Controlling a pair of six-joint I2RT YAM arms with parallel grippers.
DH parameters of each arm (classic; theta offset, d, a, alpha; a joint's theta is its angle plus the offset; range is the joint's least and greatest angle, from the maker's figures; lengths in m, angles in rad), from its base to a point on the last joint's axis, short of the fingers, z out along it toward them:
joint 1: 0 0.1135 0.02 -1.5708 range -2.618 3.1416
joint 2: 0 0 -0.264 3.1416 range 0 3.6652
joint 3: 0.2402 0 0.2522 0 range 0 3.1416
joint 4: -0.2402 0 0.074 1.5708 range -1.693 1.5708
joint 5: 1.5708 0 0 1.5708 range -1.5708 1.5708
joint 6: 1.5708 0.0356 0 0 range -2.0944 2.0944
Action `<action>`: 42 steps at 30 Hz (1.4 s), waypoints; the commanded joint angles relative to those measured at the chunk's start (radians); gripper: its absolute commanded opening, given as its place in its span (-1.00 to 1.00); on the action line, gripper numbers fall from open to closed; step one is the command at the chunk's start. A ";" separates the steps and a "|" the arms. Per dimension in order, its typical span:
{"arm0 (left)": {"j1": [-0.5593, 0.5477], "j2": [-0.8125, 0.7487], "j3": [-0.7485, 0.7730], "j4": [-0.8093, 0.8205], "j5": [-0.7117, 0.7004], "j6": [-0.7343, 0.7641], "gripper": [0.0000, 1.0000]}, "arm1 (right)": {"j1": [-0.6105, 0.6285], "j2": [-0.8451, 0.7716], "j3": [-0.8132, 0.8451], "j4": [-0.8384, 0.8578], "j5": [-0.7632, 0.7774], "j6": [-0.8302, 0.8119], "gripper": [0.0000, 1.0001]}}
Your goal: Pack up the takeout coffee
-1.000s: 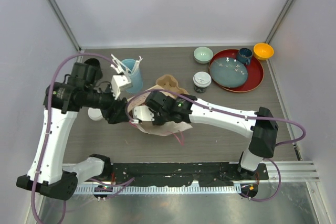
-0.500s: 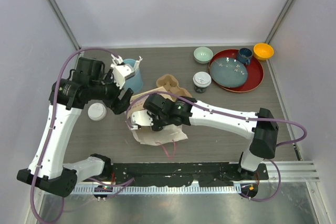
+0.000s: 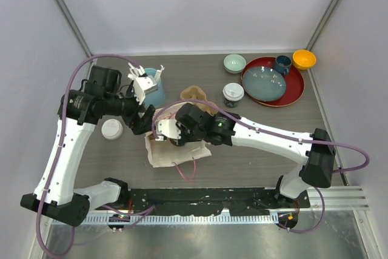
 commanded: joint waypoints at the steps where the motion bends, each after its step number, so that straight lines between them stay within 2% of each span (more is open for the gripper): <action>1: -0.005 -0.025 -0.012 -0.052 0.080 0.088 0.70 | -0.050 -0.038 0.006 0.125 -0.047 0.070 -0.98; 7: -0.005 -0.024 -0.136 0.081 -0.044 0.060 0.76 | -0.079 -0.041 -0.009 0.177 -0.104 0.090 -0.98; 15: -0.016 -0.010 -0.190 0.190 -0.018 0.001 0.72 | -0.079 -0.038 -0.003 0.171 -0.081 0.095 -0.98; 18: -0.016 -0.019 -0.208 0.227 -0.047 -0.038 0.34 | -0.077 -0.039 -0.010 0.171 -0.067 0.093 -0.98; 19: -0.016 -0.021 -0.214 0.242 -0.054 -0.059 0.07 | -0.074 -0.039 -0.015 0.171 -0.061 0.095 -0.98; 21: -0.016 -0.021 -0.236 0.245 -0.064 -0.075 -0.21 | -0.067 -0.046 -0.024 0.186 -0.023 0.090 -0.98; 22: -0.018 -0.019 -0.242 0.244 -0.066 -0.079 -0.50 | -0.050 -0.050 -0.038 0.192 -0.006 0.081 -0.98; 25: -0.016 -0.025 -0.247 0.216 -0.046 -0.110 -1.00 | -0.016 -0.075 -0.090 0.243 0.097 0.050 -0.98; 30: -0.018 -0.044 -0.234 0.172 0.020 -0.174 -1.00 | 0.108 -0.131 -0.274 0.457 0.226 -0.140 -0.97; 35: -0.016 -0.047 -0.245 0.198 0.002 -0.229 -1.00 | 0.209 -0.138 -0.408 0.721 0.333 -0.316 -0.98; 37: -0.014 -0.036 -0.236 0.210 -0.014 -0.242 -1.00 | 0.236 -0.121 -0.432 0.783 0.344 -0.390 -0.98; 42: -0.016 -0.009 -0.216 0.205 0.043 -0.239 -1.00 | 0.240 -0.063 -0.416 0.798 0.316 -0.506 -0.97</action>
